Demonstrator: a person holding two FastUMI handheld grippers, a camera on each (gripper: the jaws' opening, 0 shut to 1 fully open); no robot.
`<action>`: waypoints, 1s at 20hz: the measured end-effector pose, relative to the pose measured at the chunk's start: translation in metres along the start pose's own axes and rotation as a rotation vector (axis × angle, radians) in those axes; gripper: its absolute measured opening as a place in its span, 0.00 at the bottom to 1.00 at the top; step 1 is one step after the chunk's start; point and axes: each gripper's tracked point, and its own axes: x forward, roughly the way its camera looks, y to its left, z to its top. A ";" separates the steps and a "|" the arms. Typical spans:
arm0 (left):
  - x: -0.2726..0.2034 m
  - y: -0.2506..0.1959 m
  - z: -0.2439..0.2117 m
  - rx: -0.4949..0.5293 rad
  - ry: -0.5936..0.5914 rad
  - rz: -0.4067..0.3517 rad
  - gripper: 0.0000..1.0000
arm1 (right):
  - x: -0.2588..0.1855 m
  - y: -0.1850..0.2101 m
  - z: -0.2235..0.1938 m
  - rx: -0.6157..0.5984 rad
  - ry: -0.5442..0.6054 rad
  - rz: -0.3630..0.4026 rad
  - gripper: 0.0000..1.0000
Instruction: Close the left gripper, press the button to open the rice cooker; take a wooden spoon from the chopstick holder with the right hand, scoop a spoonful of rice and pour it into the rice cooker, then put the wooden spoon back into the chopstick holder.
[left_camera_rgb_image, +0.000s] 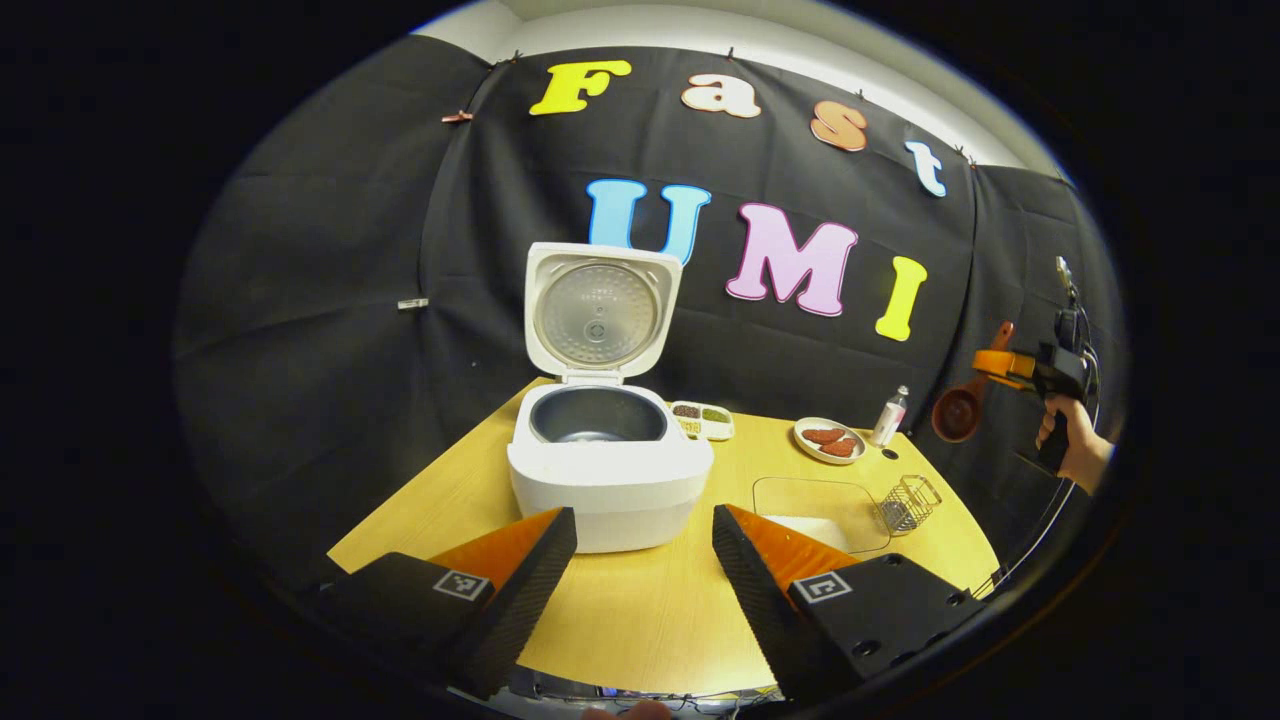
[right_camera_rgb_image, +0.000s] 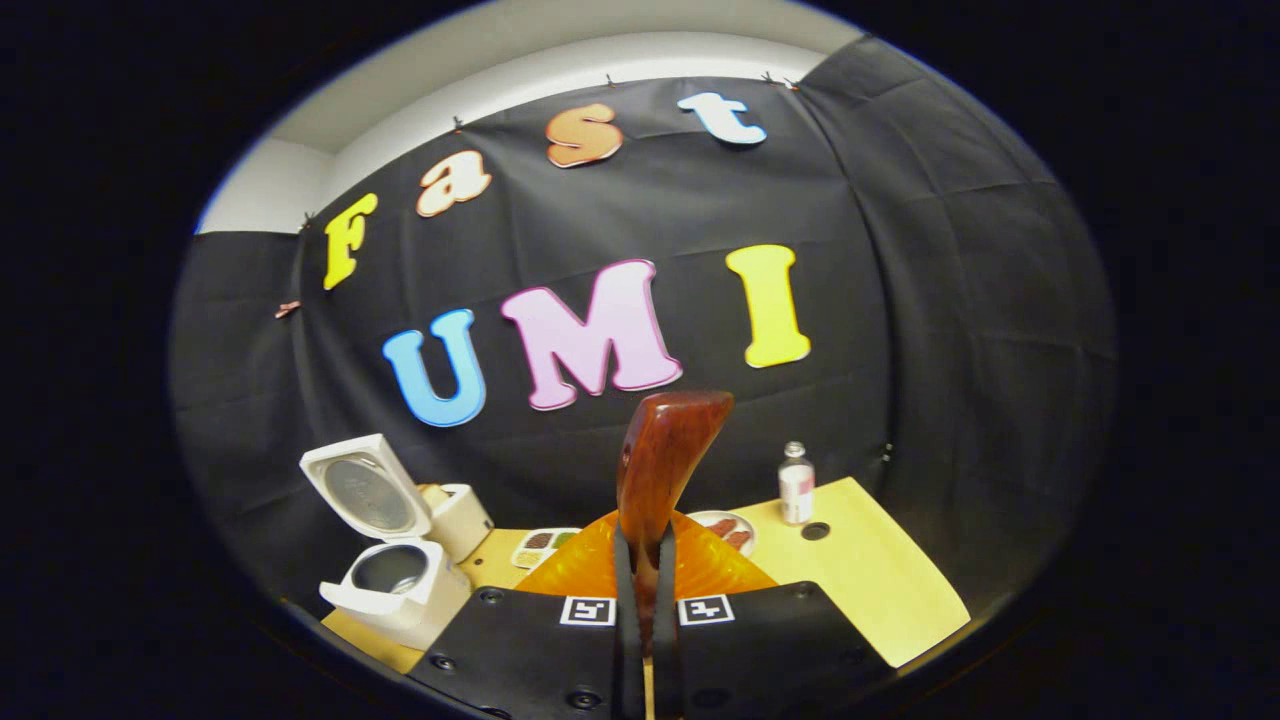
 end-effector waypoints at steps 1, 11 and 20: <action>0.000 -0.005 0.001 0.014 -0.001 -0.001 0.95 | 0.004 -0.018 -0.011 0.006 0.016 -0.021 0.08; -0.024 -0.027 -0.006 -0.004 0.009 0.080 0.94 | 0.049 -0.113 -0.131 0.140 0.150 -0.239 0.08; -0.047 0.007 -0.010 -0.017 0.019 0.157 0.95 | 0.046 -0.125 -0.183 0.202 0.253 -0.353 0.07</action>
